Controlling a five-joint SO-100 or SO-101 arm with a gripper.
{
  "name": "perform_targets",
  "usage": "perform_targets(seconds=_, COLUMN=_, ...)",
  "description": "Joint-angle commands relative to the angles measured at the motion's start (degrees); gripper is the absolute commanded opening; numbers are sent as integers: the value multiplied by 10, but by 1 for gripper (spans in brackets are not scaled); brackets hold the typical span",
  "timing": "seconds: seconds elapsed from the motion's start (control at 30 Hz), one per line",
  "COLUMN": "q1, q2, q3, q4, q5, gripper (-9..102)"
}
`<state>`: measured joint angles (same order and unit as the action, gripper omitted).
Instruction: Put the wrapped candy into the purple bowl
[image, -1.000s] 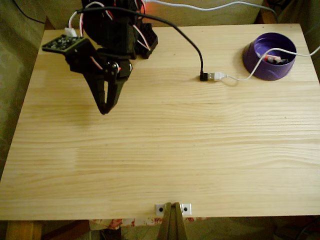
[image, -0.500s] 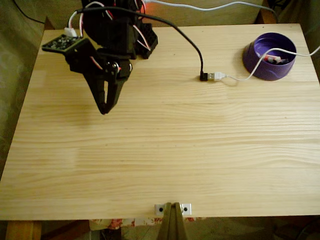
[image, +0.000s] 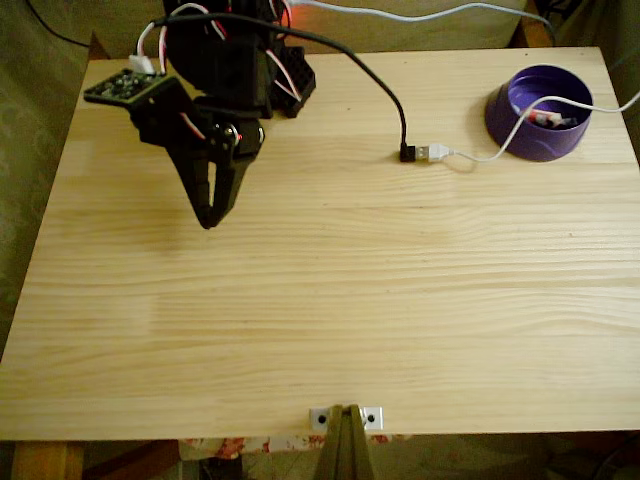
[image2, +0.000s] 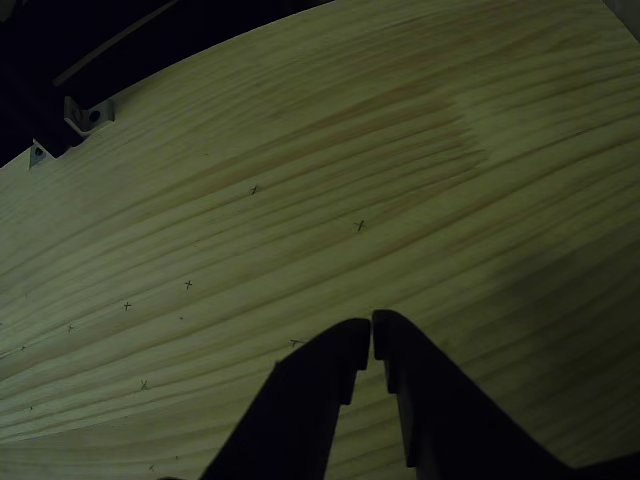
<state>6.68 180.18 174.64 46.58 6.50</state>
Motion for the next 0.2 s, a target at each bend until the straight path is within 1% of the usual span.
perform_targets(seconds=0.0, q1=2, q2=6, q3=-11, q4=2, q5=-1, gripper=-2)
perform_targets(seconds=0.17, q1=2, q2=6, q3=-11, q4=2, q5=-1, gripper=-2)
